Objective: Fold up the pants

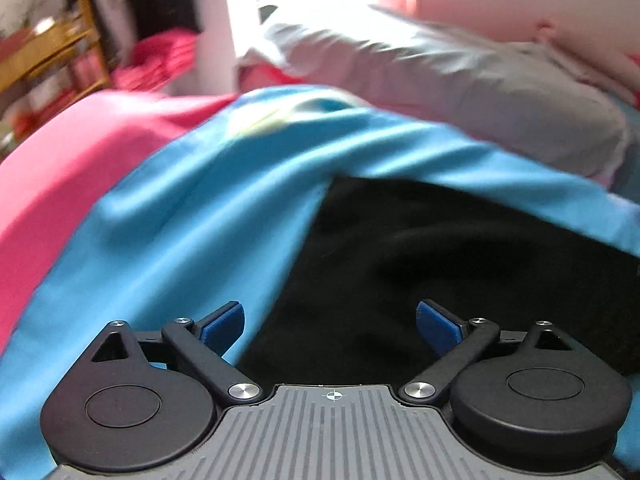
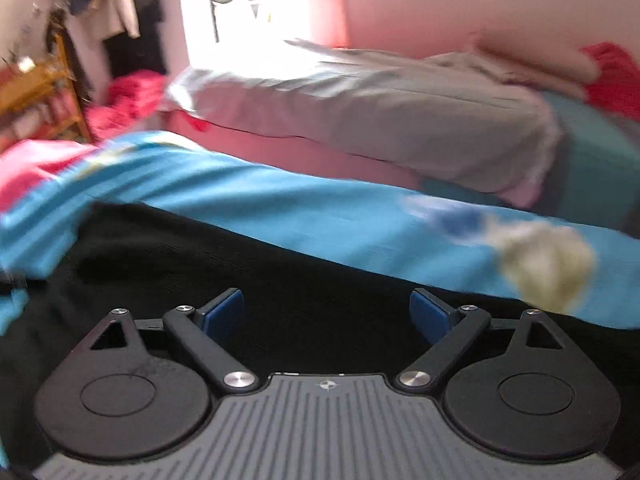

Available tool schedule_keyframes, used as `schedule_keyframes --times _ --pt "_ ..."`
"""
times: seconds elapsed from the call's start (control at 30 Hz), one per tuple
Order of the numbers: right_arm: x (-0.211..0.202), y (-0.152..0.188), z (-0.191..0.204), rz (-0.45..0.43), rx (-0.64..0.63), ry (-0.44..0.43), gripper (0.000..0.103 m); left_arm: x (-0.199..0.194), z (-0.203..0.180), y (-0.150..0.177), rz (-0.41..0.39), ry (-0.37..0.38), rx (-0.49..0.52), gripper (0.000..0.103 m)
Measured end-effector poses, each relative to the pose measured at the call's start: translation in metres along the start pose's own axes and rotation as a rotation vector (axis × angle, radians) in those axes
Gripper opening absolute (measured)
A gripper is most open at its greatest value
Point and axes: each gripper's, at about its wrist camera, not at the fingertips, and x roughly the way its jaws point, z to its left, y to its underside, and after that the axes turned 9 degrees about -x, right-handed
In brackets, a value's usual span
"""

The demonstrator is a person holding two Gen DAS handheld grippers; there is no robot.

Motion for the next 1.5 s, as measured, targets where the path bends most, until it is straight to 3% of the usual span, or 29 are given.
schedule_keyframes --times 0.1,0.13,0.17,0.2,0.23,0.27,0.33,0.4,0.43,0.47,0.5,0.57,0.63,0.7,0.87,0.93,1.03,1.07,1.1,1.17,1.2,1.23,1.27,1.3,1.33,1.37,1.43,1.5 --pt "0.03 0.018 -0.032 0.135 0.039 0.052 0.088 0.038 -0.035 -0.005 0.051 0.003 0.064 0.103" --pt "0.024 0.021 -0.046 0.075 0.063 0.032 0.077 0.051 -0.043 -0.003 0.083 -0.01 0.085 0.103" --pt "0.016 0.019 -0.056 0.067 0.088 0.072 0.072 0.062 -0.048 -0.001 0.089 -0.022 0.104 0.103" --pt "0.008 0.017 -0.064 0.059 0.126 0.111 0.075 0.064 -0.048 0.0 0.052 -0.042 0.111 0.103" --pt "-0.006 0.02 -0.075 0.021 0.176 0.101 0.087 0.066 -0.046 0.0 0.053 -0.027 0.107 0.103" --pt "-0.02 0.026 -0.087 -0.019 0.224 0.063 0.092 0.067 -0.041 -0.001 0.064 -0.008 0.088 0.103" --pt "-0.042 0.044 -0.106 -0.043 0.239 0.085 0.091 0.07 -0.033 -0.001 0.072 0.018 0.072 0.103" --pt "-0.039 0.058 -0.122 0.022 0.201 0.142 0.089 0.071 -0.032 0.0 0.066 0.018 0.081 0.103" --pt "-0.033 0.069 -0.137 0.082 0.194 0.177 0.082 0.072 -0.032 0.0 0.065 0.012 0.08 0.103" --pt "-0.033 0.078 -0.153 0.084 0.193 0.193 0.079 0.067 -0.032 0.001 0.064 0.007 0.078 0.103" --pt "-0.043 0.083 -0.166 0.028 0.205 0.168 0.079 0.068 -0.033 0.0 0.065 0.003 0.075 0.103" --pt "-0.059 0.081 -0.186 0.009 0.306 0.128 0.082 0.062 -0.038 0.003 0.06 0.003 0.077 0.103" --pt "-0.079 0.077 -0.193 -0.072 0.308 0.121 0.09 0.062 -0.038 0.004 0.052 0.007 0.079 0.103" --pt "-0.084 0.075 -0.195 -0.087 0.325 0.112 0.095 0.061 -0.037 0.005 0.048 0.006 0.079 0.103" --pt "-0.08 0.089 -0.207 0.028 0.394 -0.207 0.089 0.06 -0.039 0.007 0.043 0.002 0.078 0.103" --pt "-0.092 0.089 -0.207 -0.018 0.359 -0.104 0.089 0.06 -0.039 0.007 0.041 0.001 0.079 0.103" --pt "-0.125 0.105 -0.242 -0.183 0.597 -0.035 0.089 0.06 -0.039 0.007 0.037 -0.001 0.079 0.103" --pt "-0.136 0.109 -0.251 -0.216 0.65 0.07 0.091 0.06 -0.04 0.008 0.035 -0.002 0.077 0.103" --pt "-0.144 0.11 -0.259 -0.213 0.671 0.233 0.092 0.059 -0.04 0.008 0.031 -0.004 0.075 0.103" --pt "-0.145 0.114 -0.279 -0.128 0.698 0.557 0.095 0.059 -0.041 0.01 0.024 -0.009 0.071 0.103" --pt "-0.14 0.118 -0.295 -0.081 0.719 0.642 0.094 0.059 -0.041 0.01 0.021 -0.012 0.07 0.103" --pt "-0.134 0.123 -0.307 -0.059 0.735 0.64 0.088 0.059 -0.041 0.01 0.019 -0.014 0.068 0.103" --pt "-0.126 0.128 -0.318 -0.029 0.761 0.604 0.07 0.058 -0.041 0.011 0.017 -0.018 0.065 0.103" --pt "-0.115 0.129 -0.326 0.007 0.803 0.556 0.062 0.058 -0.042 0.011 0.016 -0.023 0.064 0.103" --pt "-0.115 0.129 -0.324 0.005 0.78 0.571 0.026 0.058 -0.043 0.012 0.015 -0.026 0.063 0.103" --pt "-0.113 0.123 -0.319 0.039 0.678 0.556 0.01 0.058 -0.043 0.012 0.015 -0.03 0.062 0.103" --pt "-0.115 0.119 -0.32 0.053 0.56 0.567 0.008 0.058 -0.044 0.012 0.017 -0.038 0.058 0.103" --pt "-0.128 0.139 -0.353 0.038 0.715 0.609 0.005 0.058 -0.046 0.011 0.017 -0.044 0.062 0.103"
